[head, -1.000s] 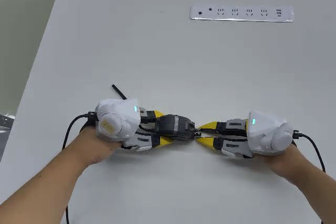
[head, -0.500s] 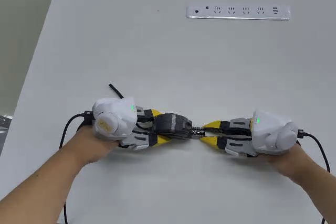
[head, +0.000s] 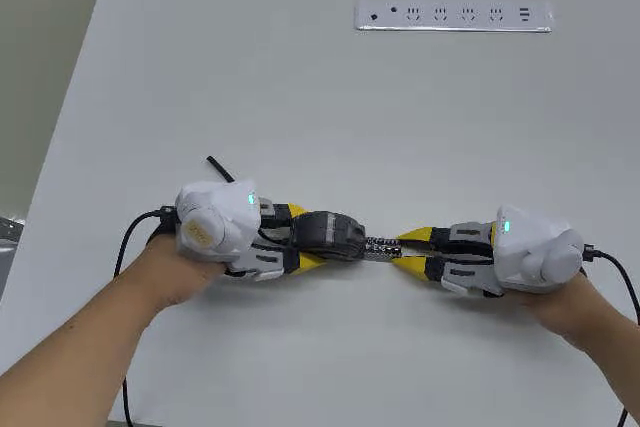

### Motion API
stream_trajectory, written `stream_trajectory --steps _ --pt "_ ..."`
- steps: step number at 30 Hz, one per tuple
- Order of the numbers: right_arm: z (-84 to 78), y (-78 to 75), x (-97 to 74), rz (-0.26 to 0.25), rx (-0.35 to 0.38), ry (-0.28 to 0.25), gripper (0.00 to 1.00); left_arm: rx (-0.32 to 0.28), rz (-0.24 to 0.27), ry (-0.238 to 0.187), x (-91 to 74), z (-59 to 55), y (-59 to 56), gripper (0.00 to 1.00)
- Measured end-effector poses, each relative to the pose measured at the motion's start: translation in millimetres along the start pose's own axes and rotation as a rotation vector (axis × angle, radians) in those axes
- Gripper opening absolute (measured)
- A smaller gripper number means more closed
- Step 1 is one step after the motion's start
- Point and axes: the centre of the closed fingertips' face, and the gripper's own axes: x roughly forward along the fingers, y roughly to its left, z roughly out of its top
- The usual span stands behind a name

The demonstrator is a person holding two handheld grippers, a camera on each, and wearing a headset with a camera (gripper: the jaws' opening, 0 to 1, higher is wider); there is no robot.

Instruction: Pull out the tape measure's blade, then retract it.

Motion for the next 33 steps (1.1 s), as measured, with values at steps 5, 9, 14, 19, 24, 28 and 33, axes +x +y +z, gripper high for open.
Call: stream_trajectory --steps 5,9,14,19,24,28,33 --pt "-2.3 -1.7 -5.5 -0.009 -0.001 0.000 0.10 -0.005 0.002 -0.002 0.2 0.0 0.0 0.29" --pt "-4.0 -1.6 -10.2 -0.014 0.001 -0.002 0.10 -0.006 0.003 -0.004 0.3 0.2 -0.1 0.29" --pt "-5.3 -2.0 -14.6 -0.017 0.006 -0.003 0.10 -0.007 0.003 -0.005 0.3 0.5 -0.1 0.29" --pt "-7.0 -3.5 -18.6 -0.020 0.014 -0.004 0.10 -0.008 0.003 -0.004 0.4 0.7 -0.2 0.29" --pt "-9.1 -5.3 -23.0 -0.025 0.016 -0.004 0.10 -0.007 0.003 -0.004 0.4 0.7 -0.1 0.29" --pt "-10.7 -5.9 -28.3 -0.028 0.021 -0.006 0.10 -0.007 0.003 -0.004 0.1 0.5 0.0 0.29" --pt "-10.9 -5.1 -31.0 -0.029 0.022 -0.006 0.10 -0.005 0.005 -0.002 0.3 1.2 -1.0 0.29"
